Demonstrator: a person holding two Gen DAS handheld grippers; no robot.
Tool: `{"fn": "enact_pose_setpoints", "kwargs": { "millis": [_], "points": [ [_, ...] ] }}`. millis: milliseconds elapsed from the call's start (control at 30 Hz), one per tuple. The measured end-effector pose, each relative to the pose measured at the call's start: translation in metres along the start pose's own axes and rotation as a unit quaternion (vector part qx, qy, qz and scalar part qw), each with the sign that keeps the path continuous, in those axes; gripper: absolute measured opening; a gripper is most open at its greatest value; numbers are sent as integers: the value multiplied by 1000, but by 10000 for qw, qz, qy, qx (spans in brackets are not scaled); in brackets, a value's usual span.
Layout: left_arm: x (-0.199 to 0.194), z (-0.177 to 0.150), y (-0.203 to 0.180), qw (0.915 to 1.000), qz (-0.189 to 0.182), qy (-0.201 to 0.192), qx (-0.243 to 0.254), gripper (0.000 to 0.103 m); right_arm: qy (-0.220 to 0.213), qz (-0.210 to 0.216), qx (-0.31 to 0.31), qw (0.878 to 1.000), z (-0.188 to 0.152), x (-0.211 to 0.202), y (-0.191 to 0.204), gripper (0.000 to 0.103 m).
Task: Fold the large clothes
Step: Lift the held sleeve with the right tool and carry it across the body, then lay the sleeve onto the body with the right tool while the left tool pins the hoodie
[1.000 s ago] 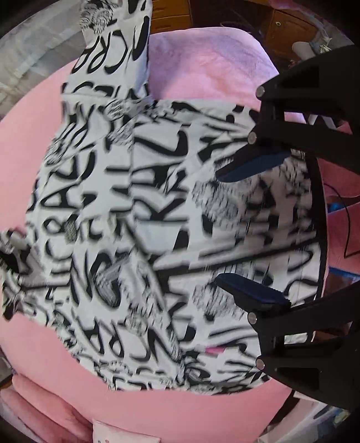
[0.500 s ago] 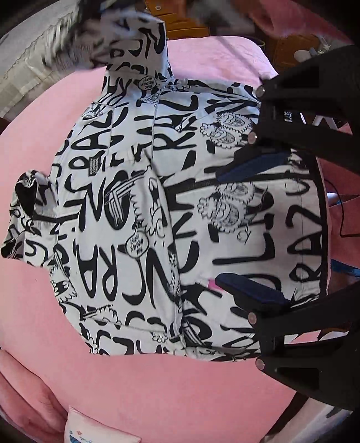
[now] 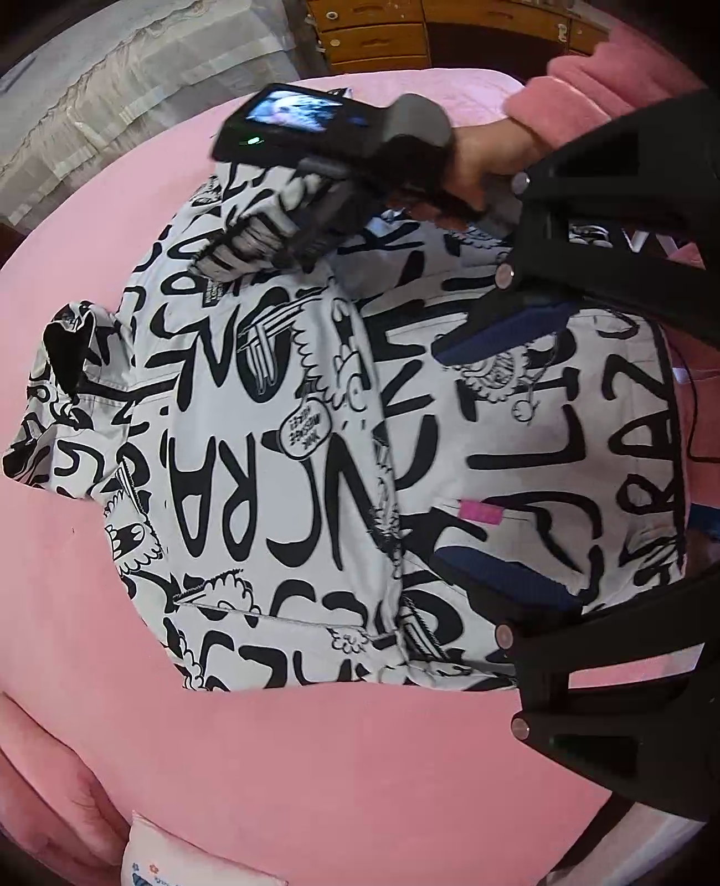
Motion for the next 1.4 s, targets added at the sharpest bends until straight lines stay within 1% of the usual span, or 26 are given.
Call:
{"fn": "enact_pose_setpoints", "kwargs": {
  "millis": [67, 100, 133, 167, 267, 300, 367, 400, 467, 533, 567, 633, 667, 733, 767, 867, 900, 967, 1033, 1100, 1133, 1200, 1267, 1400],
  "points": [
    [7, 8, -1, 10000, -46, 55, -8, 65, 182, 415, 37, 9990, -2, 1, 1, 54],
    [11, 11, -3, 9999, -81, 77, -25, 65, 224, 661, 34, 9976, -3, -2, 1, 56],
    [14, 16, -5, 9999, -135, 83, -40, 65, 225, 791, 3, 9966, -4, -7, 1, 56],
    [16, 18, -7, 9998, -176, 71, -62, 65, 218, 828, -30, 9963, -4, -12, 0, 57],
    [26, 30, -18, 9990, -436, 57, -103, 65, 162, 1047, -174, 9942, 0, -36, -4, 70],
    [30, 33, -23, 9984, -545, 95, -104, 65, 132, 1155, -204, 9930, -1, -45, -8, 72],
    [40, 39, -37, 9964, -820, 194, -85, 65, 56, 1262, -221, 9917, -3, -68, -21, 73],
    [44, 41, -43, 9959, -872, 205, -79, 65, 5, 1278, -207, 9916, -4, -78, -28, 73],
    [55, 46, -60, 9962, -847, 184, -42, 65, -101, 1323, -188, 9910, -8, -96, -43, 73],
    [64, 50, -75, 9957, -911, 162, -34, 65, -210, 1294, -179, 9912, -14, -113, -64, 73],
    [71, 53, -86, 9950, -988, 137, -61, 65, -214, 1265, -190, 9916, -17, -120, -71, 73],
    [83, 57, -98, 9945, -1030, 103, -148, 65, -178, 1159, -261, 9928, -24, -127, -88, 73],
    [91, 59, -106, 9942, -1040, 148, -220, 65, -150, 1079, -312, 9936, -28, -130, -97, 73],
    [109, 62, -118, 9931, -1037, 334, -444, 65, -95, 879, -406, 9953, -34, -133, -114, 73],
    [119, 63, -125, 9918, -1005, 479, -632, 65, -71, 755, -448, 9961, -37, -133, -124, 73],
    [137, 65, -137, 9877, -971, 612, -1065, 64, 4, 370, -449, 9983, -46, -130, -153, 73],
    [142, 66, -139, 9866, -947, 622, -1178, 64, 40, 321, -403, 9987, -49, -126, -161, 73],
    [151, 69, -144, 9834, -873, 642, -1456, 56, 155, 281, -199, 9993, -54, -119, -179, 73],
    [159, 73, -148, 9771, -901, 607, -1828, 53, 252, 286, 14, 9993, -57, -109, -196, 73],
    [165, 76, -151, 9722, -962, 583, -2054, 38, 255, 146, 101, 9995, -57, -98, -212, 73],
    [169, 78, -154, 9707, -971, 591, -2115, 25, 271, 84, 121, 9995, -57, -94, -218, 73],
    [171, 83, -157, 9703, -917, 599, -2155, 16, 407, 96, 191, 9989, -58, -80, -231, 73],
    [165, 89, -162, 9695, -926, 477, -2218, 12, 501, 92, 123, 9986, -58, -69, -237, 73],
    [133, 113, -175, 9726, -903, -9, -2144, 9, 301, -95, -321, 9990, -53, -59, -240, 73]
  ]
}}
Point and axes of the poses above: each gripper's, at about its wrist camera, not at the fingertips, and x roughly the way its jaws point, y to its left, z to its top, the point moved 5 cm from there along x, roughly the way its jaws point, and after that the axes turned 4 degrees about y, right-handed, at the moved point
